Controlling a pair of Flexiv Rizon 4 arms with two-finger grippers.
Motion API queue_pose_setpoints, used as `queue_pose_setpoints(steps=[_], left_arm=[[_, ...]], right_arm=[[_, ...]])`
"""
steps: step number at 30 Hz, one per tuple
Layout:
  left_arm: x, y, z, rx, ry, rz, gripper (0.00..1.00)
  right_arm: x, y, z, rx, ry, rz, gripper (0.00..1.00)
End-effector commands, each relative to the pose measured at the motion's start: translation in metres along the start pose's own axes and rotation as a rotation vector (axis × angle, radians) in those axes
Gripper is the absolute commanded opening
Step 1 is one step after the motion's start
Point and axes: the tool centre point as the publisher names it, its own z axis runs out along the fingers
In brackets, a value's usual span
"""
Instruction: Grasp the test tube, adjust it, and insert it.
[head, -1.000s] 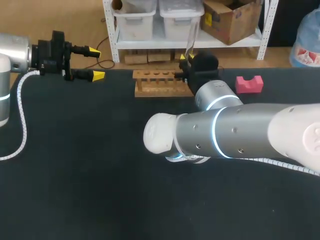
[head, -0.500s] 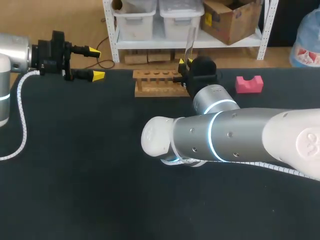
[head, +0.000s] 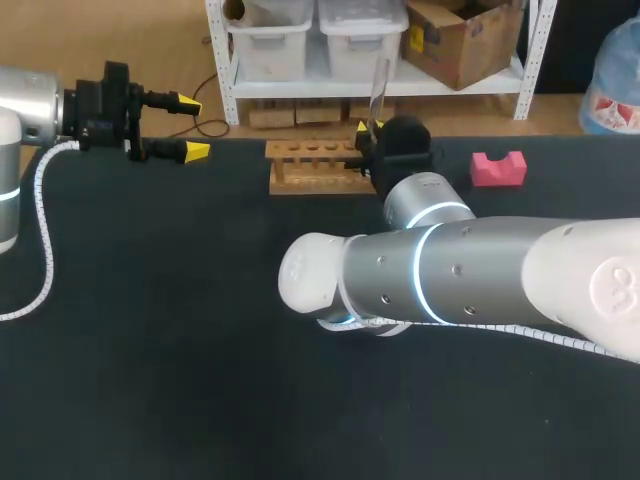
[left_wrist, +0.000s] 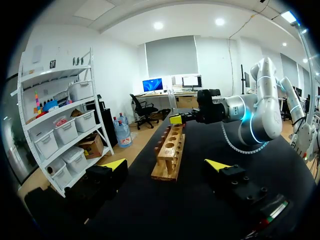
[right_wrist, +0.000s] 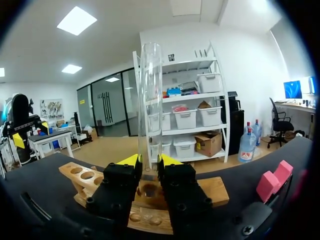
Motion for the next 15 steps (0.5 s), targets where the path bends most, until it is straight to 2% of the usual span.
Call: queue_pose_setpoints(steps=[1,6,9,10,11,12,13,15], left_arm=[[0.0009,-0.0006,-0.0005,-0.001,-0.002,0.002,1.00],[0.0009,-0.0006,-0.0005,-0.001,-0.002,0.002,1.00],[0.0009,-0.0006,-0.0005,-0.001,-0.002,0.002,1.00],[0.0009,-0.0006,-0.0005,-0.001,-0.002,0.002,1.00],[0.0009,-0.0006,-0.0005,-0.001,-0.002,0.002,1.00],[0.0009,-0.0006,-0.0005,-0.001,-0.002,0.002,1.00],[0.0009,-0.0006,-0.0005,-0.001,-0.002,0.002,1.00],[0.0009,-0.0006,-0.0005,-0.001,-0.002,0.002,1.00]], right_arm=[[-0.0015,0.0009,-0.0019,0.007,0.007,-0.001,0.30],[-0.0017,0.0012,-0.0017,0.008,0.005,0.001,0.33],[-0.0026,0.0014,-0.0015,0.006,0.004,0.000,0.25],[-0.0031,0.0015,-0.0013,0.006,0.004,-0.002,0.26],[-0.0038,0.0017,-0.0013,0.005,0.004,-0.003,0.24],[-0.0045,0.0018,-0.0013,0.004,0.002,-0.004,0.09],[-0.0054,0.0020,-0.0013,0.003,0.001,-0.005,0.00],[-0.0071,0.0020,-0.0015,0.001,-0.002,-0.008,0.00]])
